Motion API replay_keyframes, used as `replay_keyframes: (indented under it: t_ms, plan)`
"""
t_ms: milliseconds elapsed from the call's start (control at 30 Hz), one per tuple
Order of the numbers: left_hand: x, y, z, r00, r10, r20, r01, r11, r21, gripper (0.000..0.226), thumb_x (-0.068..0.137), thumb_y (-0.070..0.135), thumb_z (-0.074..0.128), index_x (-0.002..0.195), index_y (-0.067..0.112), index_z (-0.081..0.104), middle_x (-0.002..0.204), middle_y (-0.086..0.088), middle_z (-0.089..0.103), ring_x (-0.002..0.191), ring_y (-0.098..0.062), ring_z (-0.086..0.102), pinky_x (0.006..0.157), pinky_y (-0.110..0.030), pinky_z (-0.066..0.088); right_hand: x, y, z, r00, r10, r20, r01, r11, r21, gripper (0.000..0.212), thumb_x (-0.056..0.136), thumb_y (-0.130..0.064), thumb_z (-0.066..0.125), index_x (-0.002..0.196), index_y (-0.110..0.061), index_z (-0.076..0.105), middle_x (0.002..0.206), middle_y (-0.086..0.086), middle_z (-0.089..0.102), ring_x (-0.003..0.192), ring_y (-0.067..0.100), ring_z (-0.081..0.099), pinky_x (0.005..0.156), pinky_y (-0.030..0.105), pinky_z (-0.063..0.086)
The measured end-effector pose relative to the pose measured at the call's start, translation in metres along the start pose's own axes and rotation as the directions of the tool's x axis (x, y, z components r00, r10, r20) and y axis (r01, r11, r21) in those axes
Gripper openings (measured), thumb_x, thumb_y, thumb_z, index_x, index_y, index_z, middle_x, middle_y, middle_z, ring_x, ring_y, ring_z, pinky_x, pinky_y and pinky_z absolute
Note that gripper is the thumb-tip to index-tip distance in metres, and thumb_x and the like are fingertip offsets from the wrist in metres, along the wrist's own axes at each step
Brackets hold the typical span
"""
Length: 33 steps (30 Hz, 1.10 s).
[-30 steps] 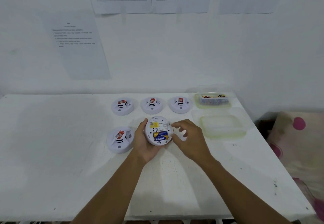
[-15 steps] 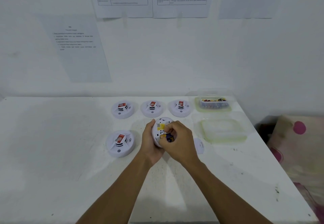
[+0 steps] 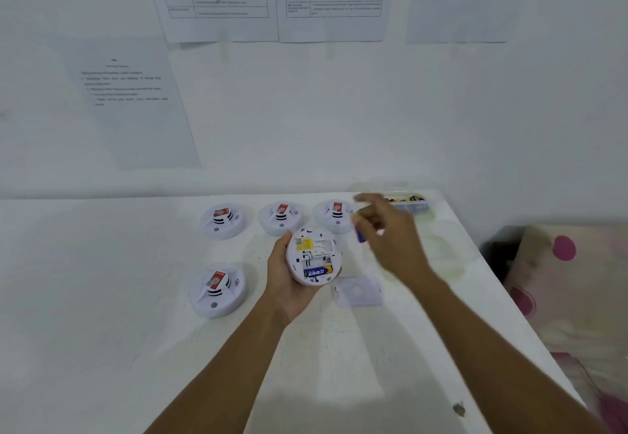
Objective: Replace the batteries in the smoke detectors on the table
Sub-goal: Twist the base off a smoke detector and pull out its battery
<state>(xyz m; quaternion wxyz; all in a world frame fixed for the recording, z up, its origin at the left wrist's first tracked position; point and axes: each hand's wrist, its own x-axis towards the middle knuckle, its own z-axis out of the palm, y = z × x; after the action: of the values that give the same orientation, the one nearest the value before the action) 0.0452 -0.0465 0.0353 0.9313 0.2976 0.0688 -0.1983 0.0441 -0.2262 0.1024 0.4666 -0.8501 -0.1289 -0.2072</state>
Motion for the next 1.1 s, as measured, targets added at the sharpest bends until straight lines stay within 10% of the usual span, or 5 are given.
replay_keyframes:
  t_ms: [267, 633, 867, 1100]
  plan:
    - [0.012, -0.007, 0.012, 1.000, 0.001, 0.020, 0.000, 1.000, -0.018, 0.058, 0.084, 0.048, 0.052, 0.130, 0.013, 0.060, 0.133, -0.020, 0.060, 0.124, -0.039, 0.052, 0.093, -0.053, 0.049, 0.037, 0.085, -0.058, 0.788, 0.596, 0.152, -0.506, 0.768, -0.392, 0.007, 0.080, -0.019, 0.075, 0.076, -0.015, 0.070, 0.076, 0.007, 0.074, 0.068, 0.020, 0.072, 0.074, 0.036, 0.058]
    - [0.018, -0.014, 0.010, 1.000, 0.009, -0.026, -0.010, 1.000, -0.016, 0.050, 0.095, 0.049, 0.044, 0.126, 0.014, 0.063, 0.128, -0.019, 0.064, 0.116, -0.036, 0.059, 0.095, -0.053, 0.049, 0.030, 0.082, -0.061, 0.600, 0.704, 0.380, -0.705, 0.690, -0.165, 0.016, 0.090, 0.009, 0.050, 0.094, 0.002, 0.063, 0.079, 0.019, 0.065, 0.066, 0.031, 0.066, 0.060, 0.027, 0.049]
    - [0.015, -0.009, 0.019, 0.999, 0.035, 0.012, -0.034, 0.997, -0.073, 0.052, 0.088, 0.052, 0.051, 0.114, 0.011, 0.072, 0.127, -0.020, 0.064, 0.117, -0.037, 0.058, 0.108, -0.054, 0.037, 0.011, 0.031, -0.044, 0.862, 0.450, 0.232, -0.431, 0.893, -0.131, 0.009, 0.090, -0.014, 0.061, 0.091, -0.014, 0.069, 0.082, 0.002, 0.073, 0.067, 0.011, 0.066, 0.055, 0.017, 0.045]
    - [0.015, -0.006, 0.022, 0.992, 0.116, -0.046, -0.117, 0.993, -0.004, 0.050, 0.096, 0.052, 0.043, 0.120, 0.014, 0.066, 0.123, -0.018, 0.066, 0.116, -0.035, 0.058, 0.104, -0.047, 0.040, -0.027, 0.001, 0.015, 0.893, 0.417, 0.171, -0.431, 0.901, 0.054, 0.013, 0.087, -0.013, 0.065, 0.088, -0.018, 0.077, 0.081, -0.006, 0.072, 0.071, 0.006, 0.065, 0.076, 0.032, 0.058]
